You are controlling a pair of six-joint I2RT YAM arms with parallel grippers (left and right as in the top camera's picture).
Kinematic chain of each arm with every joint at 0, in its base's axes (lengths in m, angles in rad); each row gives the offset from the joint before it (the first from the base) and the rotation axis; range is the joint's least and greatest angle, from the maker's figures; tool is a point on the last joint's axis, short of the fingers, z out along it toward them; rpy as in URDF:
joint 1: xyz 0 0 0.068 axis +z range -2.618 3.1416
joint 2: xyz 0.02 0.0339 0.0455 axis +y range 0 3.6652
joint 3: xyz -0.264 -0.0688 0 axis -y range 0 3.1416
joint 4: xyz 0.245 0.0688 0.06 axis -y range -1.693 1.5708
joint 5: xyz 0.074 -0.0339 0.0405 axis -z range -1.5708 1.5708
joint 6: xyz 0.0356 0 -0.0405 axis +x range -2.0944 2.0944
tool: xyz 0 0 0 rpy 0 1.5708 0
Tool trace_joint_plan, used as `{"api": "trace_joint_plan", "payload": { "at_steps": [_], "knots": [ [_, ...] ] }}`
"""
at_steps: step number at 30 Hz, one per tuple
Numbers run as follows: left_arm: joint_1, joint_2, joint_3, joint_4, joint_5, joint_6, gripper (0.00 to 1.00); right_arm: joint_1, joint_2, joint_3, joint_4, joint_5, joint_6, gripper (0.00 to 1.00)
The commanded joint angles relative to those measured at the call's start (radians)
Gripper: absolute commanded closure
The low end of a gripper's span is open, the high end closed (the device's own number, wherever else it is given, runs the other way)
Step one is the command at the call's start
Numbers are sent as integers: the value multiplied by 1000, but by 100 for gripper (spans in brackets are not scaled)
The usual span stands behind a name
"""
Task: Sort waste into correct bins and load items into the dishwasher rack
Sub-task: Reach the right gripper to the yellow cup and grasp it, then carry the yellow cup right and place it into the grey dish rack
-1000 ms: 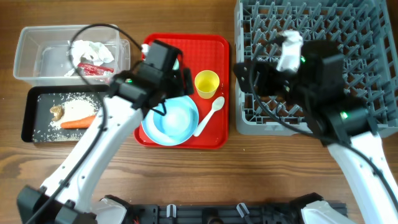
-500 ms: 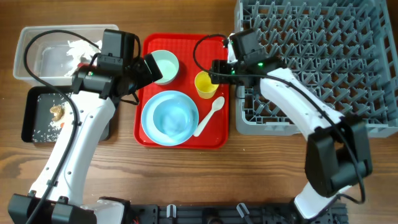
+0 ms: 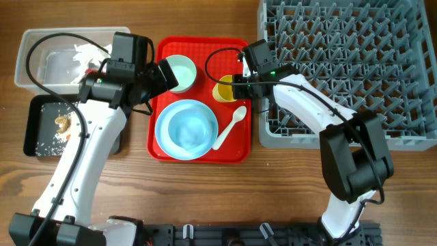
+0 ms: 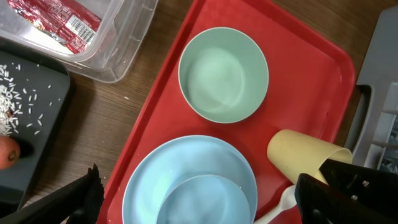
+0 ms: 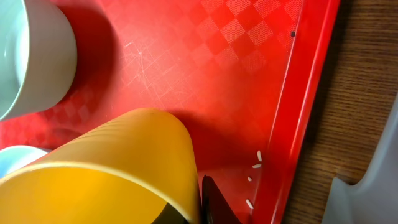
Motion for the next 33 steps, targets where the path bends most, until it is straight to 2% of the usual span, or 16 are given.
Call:
{"api": "trace_joint_plan", "payload": {
  "at_steps": [1,6,9,16,20,23,25,27,29,33],
  "knots": [
    [3,6,10,-2,11,-16,0,-1,-46,10,-6,16,0,93],
    [3,6,10,-2,11,-16,0,-1,-87,10,-20,17,-3,89],
    [3,6,10,-2,12,-17,0,-1,-87,10,-85,16,-2,78],
    [1,41,10,3,60,-16,0,-1,-89,23,-105,-62,-3,73],
    [-1,80,10,11,85,-16,0,-1,-127,50,-115,-64,-3,57],
    [-19,81,10,42,90,-16,0,-2,-207,52,-115,-64,6,30],
    [-69,81,10,92,91,-12,0,-16,-271,53,-114,-63,9,24],
    [-151,103,10,179,117,-8,0,-71,-365,53,-124,-56,27,21],
    [-207,166,10,285,239,73,0,-154,-447,53,-158,-52,32,20],
    [-232,356,10,451,315,172,3,-365,-570,52,-293,-53,23,17]
  ]
}}
